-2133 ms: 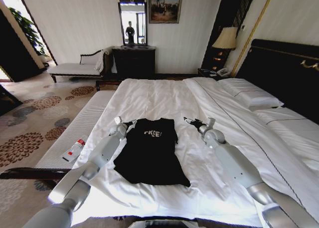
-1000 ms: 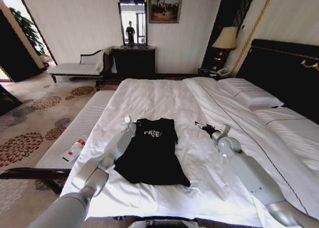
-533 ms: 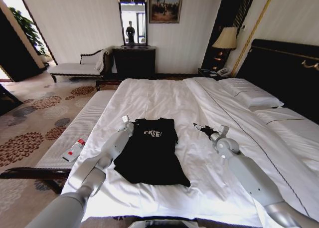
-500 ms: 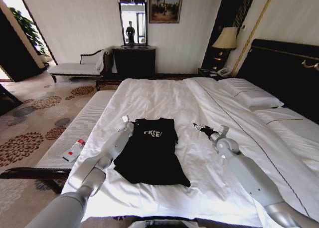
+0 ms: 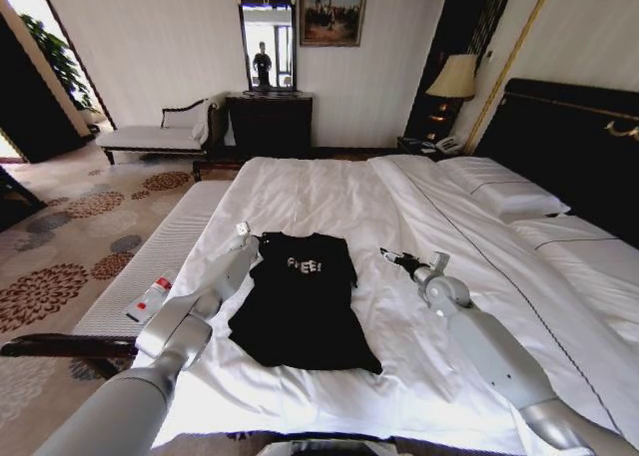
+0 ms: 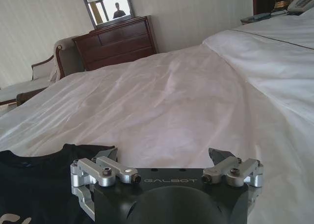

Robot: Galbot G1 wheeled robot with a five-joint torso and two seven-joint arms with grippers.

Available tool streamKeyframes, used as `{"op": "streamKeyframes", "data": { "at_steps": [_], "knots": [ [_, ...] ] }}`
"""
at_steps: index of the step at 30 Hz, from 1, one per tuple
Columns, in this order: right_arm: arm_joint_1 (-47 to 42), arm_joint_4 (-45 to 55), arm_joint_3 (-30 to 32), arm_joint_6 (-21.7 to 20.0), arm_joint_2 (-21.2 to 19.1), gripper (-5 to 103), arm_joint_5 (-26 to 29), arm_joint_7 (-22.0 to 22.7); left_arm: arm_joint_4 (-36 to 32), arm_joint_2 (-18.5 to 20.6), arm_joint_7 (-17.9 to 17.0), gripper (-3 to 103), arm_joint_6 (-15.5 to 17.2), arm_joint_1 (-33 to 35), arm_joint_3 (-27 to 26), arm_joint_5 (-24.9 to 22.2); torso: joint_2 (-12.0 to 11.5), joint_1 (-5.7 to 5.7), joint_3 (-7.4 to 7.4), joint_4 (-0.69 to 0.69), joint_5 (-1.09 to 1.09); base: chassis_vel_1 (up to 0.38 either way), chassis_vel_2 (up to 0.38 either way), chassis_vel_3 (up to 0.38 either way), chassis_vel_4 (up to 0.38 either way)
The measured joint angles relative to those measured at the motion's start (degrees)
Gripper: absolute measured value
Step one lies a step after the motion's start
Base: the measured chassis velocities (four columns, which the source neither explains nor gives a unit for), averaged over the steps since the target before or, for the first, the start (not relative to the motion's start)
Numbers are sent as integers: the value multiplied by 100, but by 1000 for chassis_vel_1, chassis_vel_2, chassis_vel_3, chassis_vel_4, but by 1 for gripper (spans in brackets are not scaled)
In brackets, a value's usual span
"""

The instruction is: Fold the clothes on the bed.

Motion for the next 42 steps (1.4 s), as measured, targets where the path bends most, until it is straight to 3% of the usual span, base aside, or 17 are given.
{"op": "streamKeyframes", "data": {
  "at_steps": [4, 10, 16, 24, 27, 30, 36, 38, 39, 40, 42],
  "knots": [
    [69, 5, -66, 1, 23, 100, 2, -3, 284, -17, 152, 2, 7, -228, -4, 151, -1, 1, 0, 8, -1, 0, 0, 0, 0],
    [36, 63, -26, 6, 27, 100, 15, -5, 699, -185, 335, 2, -80, -516, -20, 485, 0, 0, -1, 0, 0, 0, 0, 0, 0],
    [-37, 150, 61, 7, 17, 100, 44, -4, 1011, -280, 359, 2, -224, -679, -165, 863, -1, 0, -1, 5, -1, 0, 0, 0, 0],
    [-128, 245, 133, 7, -6, 100, 84, 10, 995, -309, 268, -1, -228, -654, -191, 979, 0, 0, -1, 3, 0, 0, 0, 0, 0],
    [-201, 302, 192, 7, -41, 100, 111, 14, 824, -311, 106, 13, -156, -564, -213, 941, -1, 0, -1, 4, 0, 0, 0, 0, 0],
    [-286, 350, 260, 7, -82, 100, 127, 14, 607, -262, -28, 19, -107, -445, -200, 915, 0, 0, -1, 3, 0, 0, 0, 0, 0],
    [-513, 531, 449, 2, -168, 100, 170, 8, 216, 5, -190, 45, -34, -275, -57, 752, -1, 0, 0, 6, 0, 0, 0, 0, 0],
    [-545, 565, 483, -1, -176, 100, 179, 7, 172, 39, -196, 45, -30, -273, -37, 708, -1, 0, 0, 6, 0, 0, 0, 0, 0],
    [-640, 663, 583, -14, -204, 100, 201, 7, -21, 151, -244, 56, 3, -247, 25, 561, 0, 0, -1, 5, -1, 0, 0, 0, 0],
    [-695, 712, 629, -18, -218, 100, 206, 8, -143, 209, -295, 56, 39, -214, 53, 484, 0, 0, -1, 3, -1, 0, 0, 0, 0],
    [-869, 880, 803, -43, -260, 100, 221, 18, -604, 447, -409, 67, 123, -54, 129, 265, 0, 0, -1, 0, -1, 0, 0, 0, 0]
  ]
}}
